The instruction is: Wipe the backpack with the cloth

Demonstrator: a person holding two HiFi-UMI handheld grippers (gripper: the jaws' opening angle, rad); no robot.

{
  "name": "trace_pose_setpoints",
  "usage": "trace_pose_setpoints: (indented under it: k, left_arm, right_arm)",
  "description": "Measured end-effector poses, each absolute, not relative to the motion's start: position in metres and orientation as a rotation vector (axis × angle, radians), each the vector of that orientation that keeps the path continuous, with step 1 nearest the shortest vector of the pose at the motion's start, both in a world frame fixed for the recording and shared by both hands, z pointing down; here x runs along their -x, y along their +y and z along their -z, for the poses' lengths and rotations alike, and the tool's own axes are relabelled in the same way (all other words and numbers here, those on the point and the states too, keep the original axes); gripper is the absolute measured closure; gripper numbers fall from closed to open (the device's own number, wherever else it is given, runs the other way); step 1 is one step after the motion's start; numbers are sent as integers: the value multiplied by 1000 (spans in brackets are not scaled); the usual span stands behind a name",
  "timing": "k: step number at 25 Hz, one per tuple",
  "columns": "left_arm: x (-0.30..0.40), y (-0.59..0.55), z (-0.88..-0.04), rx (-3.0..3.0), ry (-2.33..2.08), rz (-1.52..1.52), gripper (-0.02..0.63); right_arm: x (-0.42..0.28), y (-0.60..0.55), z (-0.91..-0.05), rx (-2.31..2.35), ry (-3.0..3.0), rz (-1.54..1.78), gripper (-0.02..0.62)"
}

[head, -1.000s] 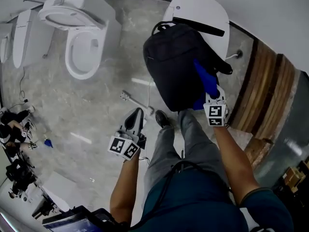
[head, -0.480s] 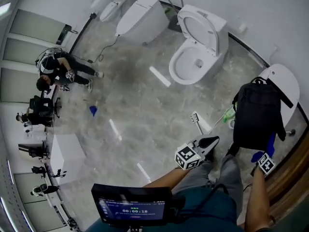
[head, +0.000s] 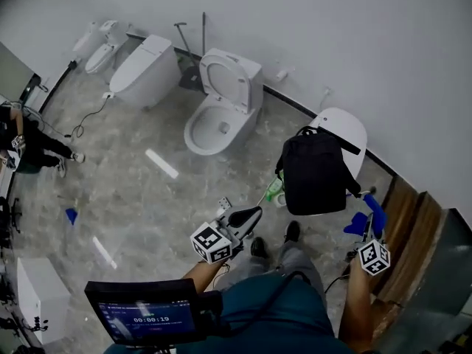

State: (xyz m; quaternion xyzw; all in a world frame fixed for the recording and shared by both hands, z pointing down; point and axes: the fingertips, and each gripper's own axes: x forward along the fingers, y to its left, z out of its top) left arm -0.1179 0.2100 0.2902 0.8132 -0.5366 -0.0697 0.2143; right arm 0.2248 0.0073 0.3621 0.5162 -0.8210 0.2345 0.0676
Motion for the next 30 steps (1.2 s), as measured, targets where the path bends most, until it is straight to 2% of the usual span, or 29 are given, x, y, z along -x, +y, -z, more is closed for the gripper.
trace_pose_setpoints:
  k: [6,12,23,30]
  left_arm:
    - [76,238,-209,-2471,-1437,258,600]
    - [24,283,-152,-2594,-1416,332,600]
    - [-106,452,-153,-2600,-1462,342,600]
    - [-123,556,-126,-2589,-1551,330,600]
  right_arm:
    - [-259,68,-172,-1630,-2760,-215,572]
    - [-295,164,-72,-1555,-2916,108,572]
    - [-380,377,-67,-1270,-3014,3,573]
    - [-392,467,-59,-1140,-3047,-100,572]
